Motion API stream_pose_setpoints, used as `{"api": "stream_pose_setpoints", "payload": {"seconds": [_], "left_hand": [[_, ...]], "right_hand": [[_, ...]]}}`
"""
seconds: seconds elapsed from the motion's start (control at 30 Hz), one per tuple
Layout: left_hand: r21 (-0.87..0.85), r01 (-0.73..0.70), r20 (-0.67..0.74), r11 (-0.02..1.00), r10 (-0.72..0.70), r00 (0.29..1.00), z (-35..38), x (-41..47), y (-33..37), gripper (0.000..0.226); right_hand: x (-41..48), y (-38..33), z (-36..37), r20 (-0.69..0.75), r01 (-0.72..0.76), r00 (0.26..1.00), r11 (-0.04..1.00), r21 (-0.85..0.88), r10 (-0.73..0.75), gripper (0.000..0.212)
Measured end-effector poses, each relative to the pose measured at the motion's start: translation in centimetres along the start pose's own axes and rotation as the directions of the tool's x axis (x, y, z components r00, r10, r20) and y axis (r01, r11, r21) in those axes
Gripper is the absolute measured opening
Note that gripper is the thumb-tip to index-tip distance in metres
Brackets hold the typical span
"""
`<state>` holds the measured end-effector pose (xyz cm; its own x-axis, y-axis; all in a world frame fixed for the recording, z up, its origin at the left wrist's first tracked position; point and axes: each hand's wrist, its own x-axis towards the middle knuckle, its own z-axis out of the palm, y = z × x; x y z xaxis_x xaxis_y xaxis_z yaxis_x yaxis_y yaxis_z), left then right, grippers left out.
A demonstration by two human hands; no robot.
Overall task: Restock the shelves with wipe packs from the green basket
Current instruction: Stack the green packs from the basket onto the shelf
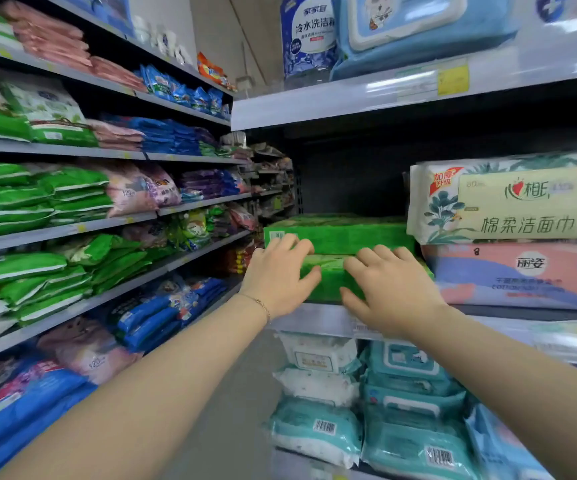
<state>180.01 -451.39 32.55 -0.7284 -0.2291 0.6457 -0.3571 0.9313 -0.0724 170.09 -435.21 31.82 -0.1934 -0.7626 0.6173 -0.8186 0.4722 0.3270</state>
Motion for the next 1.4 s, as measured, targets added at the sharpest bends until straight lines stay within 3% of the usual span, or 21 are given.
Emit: {"api": "stream_pose_setpoints", "payload": {"seconds": [0.1,0.23,0.4,0.57,0.67,0.8,0.93,1.17,1.33,1.4], "left_hand": [[0.073,-0.087,-0.036,0.994,0.090,0.995,-0.7,-3.2,0.6,0.042],[0.096,-0.100,-0.025,0.990,0.103,0.994,-0.4,-8.1,0.9,0.048],[0.068,-0.062,0.034,0.996,0.060,0.998,2.3,-15.1,0.9,0.043],[0.038,0.009,0.265,0.999,-0.019,0.964,6.4,-22.4,0.7,0.044],[0.047,0.070,0.463,0.996,-0.083,0.883,9.0,-26.4,0.8,0.051],[0.048,0.130,0.618,0.990,-0.132,0.775,12.6,-31.6,0.7,0.059],[0.106,0.163,0.736,0.981,-0.187,0.650,16.7,-35.8,0.6,0.057],[0.116,0.279,0.879,0.953,-0.229,0.418,24.4,-42.6,1.8,0.056],[0.143,0.346,0.939,0.927,-0.237,0.248,29.2,-45.8,3.3,0.061],[0.141,0.355,0.947,0.924,-0.230,0.222,30.8,-46.6,3.7,0.060]], "right_hand": [[-1.1,-1.9,-0.3,-0.069,0.097,0.993,0.995,0.009,-0.096,0.030],[-3.3,-5.1,-0.1,-0.122,0.173,0.979,0.983,0.065,-0.164,0.030],[-7.0,-9.2,2.1,-0.045,0.185,0.983,0.969,0.161,-0.180,0.031],[-11.8,-14.2,6.3,0.131,0.161,0.969,0.941,0.298,-0.208,0.035],[-14.5,-16.7,9.1,0.204,0.144,0.952,0.924,0.355,-0.226,0.036],[-18.3,-20.0,13.5,0.317,0.146,0.904,0.906,0.397,-0.285,0.030],[-22.3,-23.5,17.8,0.465,0.141,0.810,0.889,0.436,-0.356,0.038],[-29.0,-27.1,24.2,0.747,0.024,0.544,0.897,0.441,-0.382,0.045],[-33.0,-27.8,28.3,0.825,-0.051,0.436,0.906,0.421,-0.359,0.042],[-33.7,-27.8,29.4,0.839,-0.067,0.404,0.903,0.424,-0.363,0.050]]}}
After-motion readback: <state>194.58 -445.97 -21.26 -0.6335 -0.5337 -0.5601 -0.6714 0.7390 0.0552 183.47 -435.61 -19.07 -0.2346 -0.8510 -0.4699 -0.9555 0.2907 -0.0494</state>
